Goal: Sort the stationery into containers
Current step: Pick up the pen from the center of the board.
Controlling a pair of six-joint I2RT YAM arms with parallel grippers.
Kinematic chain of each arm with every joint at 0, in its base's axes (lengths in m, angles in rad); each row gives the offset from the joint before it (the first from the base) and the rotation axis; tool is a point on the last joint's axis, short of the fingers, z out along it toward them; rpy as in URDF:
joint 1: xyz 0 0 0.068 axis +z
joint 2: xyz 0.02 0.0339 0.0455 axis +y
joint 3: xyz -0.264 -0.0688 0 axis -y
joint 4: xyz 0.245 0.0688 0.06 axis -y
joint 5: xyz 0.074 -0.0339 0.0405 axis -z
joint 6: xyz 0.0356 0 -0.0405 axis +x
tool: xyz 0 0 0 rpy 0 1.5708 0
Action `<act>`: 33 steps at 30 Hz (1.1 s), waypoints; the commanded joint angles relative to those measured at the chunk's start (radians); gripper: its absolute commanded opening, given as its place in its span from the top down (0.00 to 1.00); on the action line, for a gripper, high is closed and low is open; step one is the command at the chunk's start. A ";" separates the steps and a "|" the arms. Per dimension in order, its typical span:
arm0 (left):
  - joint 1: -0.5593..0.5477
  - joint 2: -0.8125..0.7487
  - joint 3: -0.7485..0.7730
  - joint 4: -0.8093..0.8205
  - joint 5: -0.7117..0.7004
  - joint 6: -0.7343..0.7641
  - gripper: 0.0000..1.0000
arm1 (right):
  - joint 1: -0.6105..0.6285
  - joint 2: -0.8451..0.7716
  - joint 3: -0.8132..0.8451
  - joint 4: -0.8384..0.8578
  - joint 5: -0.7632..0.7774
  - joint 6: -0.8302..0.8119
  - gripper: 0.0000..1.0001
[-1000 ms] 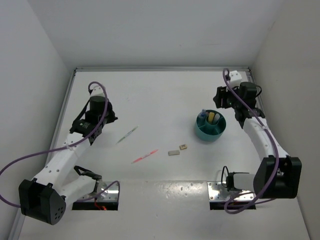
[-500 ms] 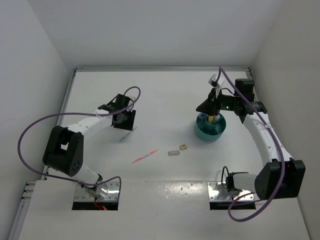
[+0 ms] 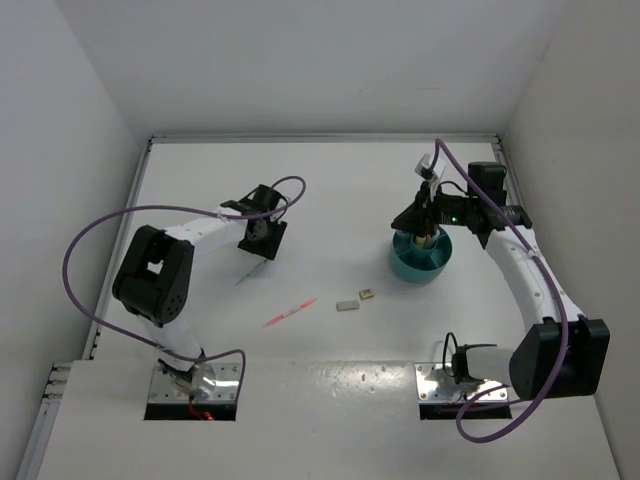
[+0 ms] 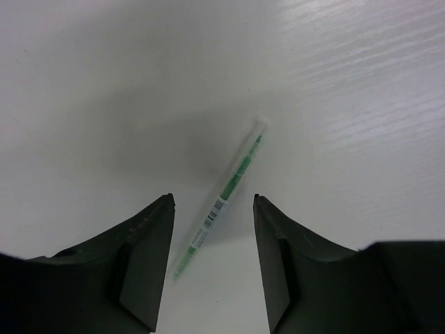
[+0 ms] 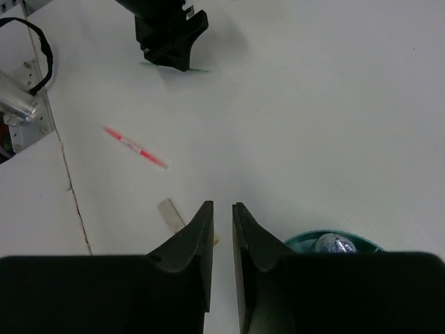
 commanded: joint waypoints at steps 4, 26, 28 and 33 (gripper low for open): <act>-0.002 0.049 0.047 0.008 -0.033 0.022 0.48 | 0.008 -0.022 0.002 0.010 -0.042 -0.040 0.83; -0.002 0.132 0.056 -0.001 0.024 0.031 0.63 | 0.008 -0.022 -0.008 0.010 -0.042 -0.040 0.80; -0.002 0.142 0.056 -0.001 0.033 0.031 0.67 | 0.008 -0.022 -0.008 0.010 -0.042 -0.040 0.80; -0.002 0.152 0.065 -0.011 0.033 0.031 0.76 | 0.008 -0.022 -0.008 0.010 -0.042 -0.040 0.80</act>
